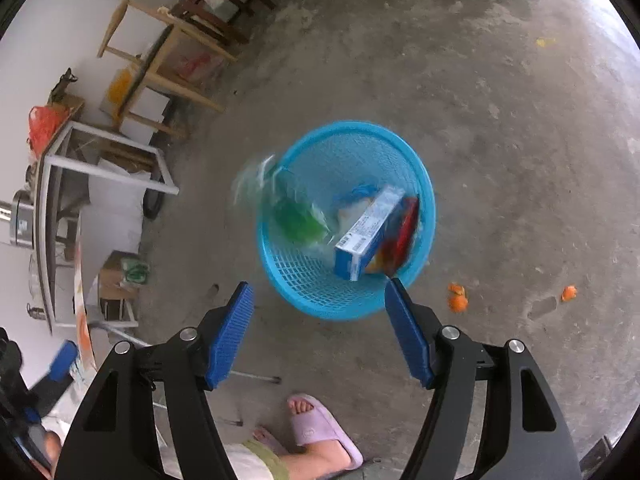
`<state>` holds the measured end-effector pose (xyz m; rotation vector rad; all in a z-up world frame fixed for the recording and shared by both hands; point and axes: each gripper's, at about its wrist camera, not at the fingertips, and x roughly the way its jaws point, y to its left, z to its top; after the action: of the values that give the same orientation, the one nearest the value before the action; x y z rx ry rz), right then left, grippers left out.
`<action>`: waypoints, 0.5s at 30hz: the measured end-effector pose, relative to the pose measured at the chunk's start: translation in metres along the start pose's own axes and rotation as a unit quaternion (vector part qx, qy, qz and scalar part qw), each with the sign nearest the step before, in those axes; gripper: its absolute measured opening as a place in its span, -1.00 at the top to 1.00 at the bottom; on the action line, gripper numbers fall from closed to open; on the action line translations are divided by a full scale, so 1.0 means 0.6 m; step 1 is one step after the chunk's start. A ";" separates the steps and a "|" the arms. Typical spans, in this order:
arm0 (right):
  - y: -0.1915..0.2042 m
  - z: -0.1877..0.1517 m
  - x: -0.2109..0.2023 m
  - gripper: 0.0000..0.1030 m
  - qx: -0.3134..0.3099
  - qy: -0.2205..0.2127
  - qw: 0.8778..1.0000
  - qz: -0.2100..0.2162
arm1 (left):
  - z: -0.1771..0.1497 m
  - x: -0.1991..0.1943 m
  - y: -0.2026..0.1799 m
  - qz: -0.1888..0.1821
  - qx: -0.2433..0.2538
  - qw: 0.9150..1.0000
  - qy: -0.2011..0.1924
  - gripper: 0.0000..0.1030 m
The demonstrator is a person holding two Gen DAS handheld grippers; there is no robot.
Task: Collect trash
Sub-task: 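Open both grippers to drop the box and bottle into the wastebasket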
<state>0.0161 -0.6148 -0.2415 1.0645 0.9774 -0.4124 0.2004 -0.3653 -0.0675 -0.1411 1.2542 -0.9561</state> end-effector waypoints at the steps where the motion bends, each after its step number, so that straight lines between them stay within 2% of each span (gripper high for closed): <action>1: -0.006 -0.005 -0.002 -0.29 0.003 0.001 1.000 0.002 | -0.006 -0.012 0.003 0.000 0.000 1.000 -0.004 -0.46; 7: -0.030 -0.054 -0.030 -0.29 0.009 0.002 1.000 0.013 | -0.050 -0.087 0.002 -0.010 0.011 0.999 -0.036 -0.46; 14: -0.015 -0.096 -0.095 -0.30 -0.011 -0.018 0.999 0.024 | -0.118 -0.199 0.001 -0.008 0.049 0.995 -0.085 -0.53; 15: -0.012 -0.102 -0.103 -0.36 -0.016 -0.020 0.999 0.027 | -0.124 -0.208 -0.001 -0.007 0.053 0.995 -0.090 -0.55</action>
<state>-0.0506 -0.5743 -0.2023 1.0480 0.9147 -0.3725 0.1379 -0.2518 -0.0017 -0.1494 1.0362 -0.9969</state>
